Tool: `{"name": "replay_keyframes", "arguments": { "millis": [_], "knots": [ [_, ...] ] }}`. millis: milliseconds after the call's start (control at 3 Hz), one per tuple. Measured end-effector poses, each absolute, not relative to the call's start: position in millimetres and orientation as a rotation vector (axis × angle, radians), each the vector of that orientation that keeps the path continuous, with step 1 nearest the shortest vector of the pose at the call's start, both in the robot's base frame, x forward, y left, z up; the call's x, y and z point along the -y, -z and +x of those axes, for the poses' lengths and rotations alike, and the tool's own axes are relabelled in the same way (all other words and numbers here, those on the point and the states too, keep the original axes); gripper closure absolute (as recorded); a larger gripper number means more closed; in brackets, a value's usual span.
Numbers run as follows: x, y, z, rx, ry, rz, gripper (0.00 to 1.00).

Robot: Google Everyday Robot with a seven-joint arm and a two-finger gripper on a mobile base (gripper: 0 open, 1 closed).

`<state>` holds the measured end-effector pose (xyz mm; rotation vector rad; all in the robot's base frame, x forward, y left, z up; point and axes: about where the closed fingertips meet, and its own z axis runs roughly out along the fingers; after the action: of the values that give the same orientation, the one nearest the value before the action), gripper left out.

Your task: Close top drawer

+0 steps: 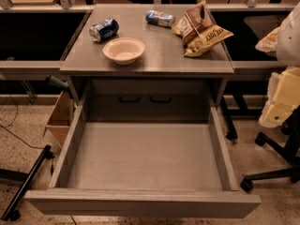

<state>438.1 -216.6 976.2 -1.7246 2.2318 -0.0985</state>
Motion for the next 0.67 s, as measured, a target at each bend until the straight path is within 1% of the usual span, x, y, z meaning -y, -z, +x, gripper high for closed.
{"name": "replay_keyframes", "arguments": {
  "millis": [333,667],
  "knots": [
    [216.6,-974.0,435.6,-2.230,0.092,-1.720,0.00],
    [216.6,-957.7,417.0,-2.219,0.045,-1.689,0.00]
  ]
}}
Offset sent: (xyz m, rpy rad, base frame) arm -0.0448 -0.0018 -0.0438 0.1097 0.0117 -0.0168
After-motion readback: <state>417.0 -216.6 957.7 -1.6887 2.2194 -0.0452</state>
